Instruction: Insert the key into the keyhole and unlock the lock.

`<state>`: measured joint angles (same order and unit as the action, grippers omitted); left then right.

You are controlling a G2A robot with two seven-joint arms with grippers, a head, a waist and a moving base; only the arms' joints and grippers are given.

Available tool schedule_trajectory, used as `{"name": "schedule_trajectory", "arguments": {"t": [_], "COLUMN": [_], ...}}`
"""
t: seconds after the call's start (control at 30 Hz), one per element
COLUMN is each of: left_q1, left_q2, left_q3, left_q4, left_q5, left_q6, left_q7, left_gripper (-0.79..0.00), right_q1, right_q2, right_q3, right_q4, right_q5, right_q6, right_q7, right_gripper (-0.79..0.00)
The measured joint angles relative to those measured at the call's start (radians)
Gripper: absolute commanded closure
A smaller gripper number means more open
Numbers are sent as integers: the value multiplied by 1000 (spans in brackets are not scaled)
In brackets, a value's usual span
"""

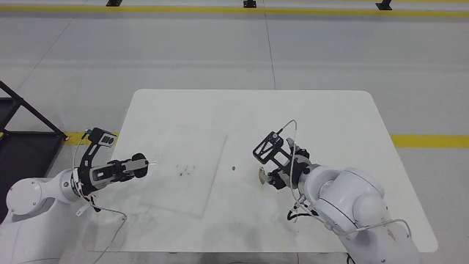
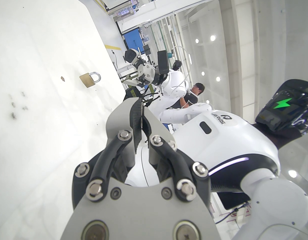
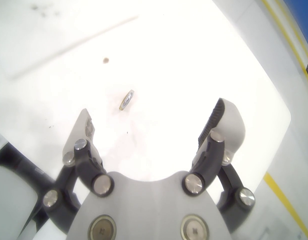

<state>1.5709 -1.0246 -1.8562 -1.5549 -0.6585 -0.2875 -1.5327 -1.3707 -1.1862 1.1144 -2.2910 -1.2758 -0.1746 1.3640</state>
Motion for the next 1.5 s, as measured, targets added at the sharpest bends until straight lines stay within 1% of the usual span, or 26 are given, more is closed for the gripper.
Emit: {"name": "schedule_trajectory", "arguments": {"t": [0.27,0.37,0.43,0.5,0.57,0.6,0.7,0.87,1.03,1.13,1.3,1.5], "left_q1": [0,0,0,0,0,0,0,0,0,0,0,0], "left_q2": [0,0,0,0,0,0,0,0,0,0,0,0], "left_q3": [0,0,0,0,0,0,0,0,0,0,0,0], "left_q4": [0,0,0,0,0,0,0,0,0,0,0,0], "left_q5": [0,0,0,0,0,0,0,0,0,0,0,0], "left_q6": [0,0,0,0,0,0,0,0,0,0,0,0], "left_q7": [0,0,0,0,0,0,0,0,0,0,0,0], "left_gripper": [0,0,0,0,0,0,0,0,0,0,0,0], "right_q1": [0,2,35,83,128,159,240,351,464,520,580,626], "right_q2": [0,0,-2,-10,-16,-19,-15,9,48,72,101,120], "right_q3": [0,-10,-29,-57,-88,-111,-174,-271,-393,-451,-512,-562], "right_q4": [0,16,28,54,106,154,248,317,363,393,433,454], "right_q5": [1,44,44,57,92,124,204,303,363,401,460,532], "right_q6": [0,-27,-42,4,72,116,191,324,452,461,459,459], "right_q7": [0,-36,5,109,168,176,172,172,172,172,172,172], "right_gripper": [-785,-785,-785,-785,-785,-785,-785,-785,-785,-785,-785,-785]}}
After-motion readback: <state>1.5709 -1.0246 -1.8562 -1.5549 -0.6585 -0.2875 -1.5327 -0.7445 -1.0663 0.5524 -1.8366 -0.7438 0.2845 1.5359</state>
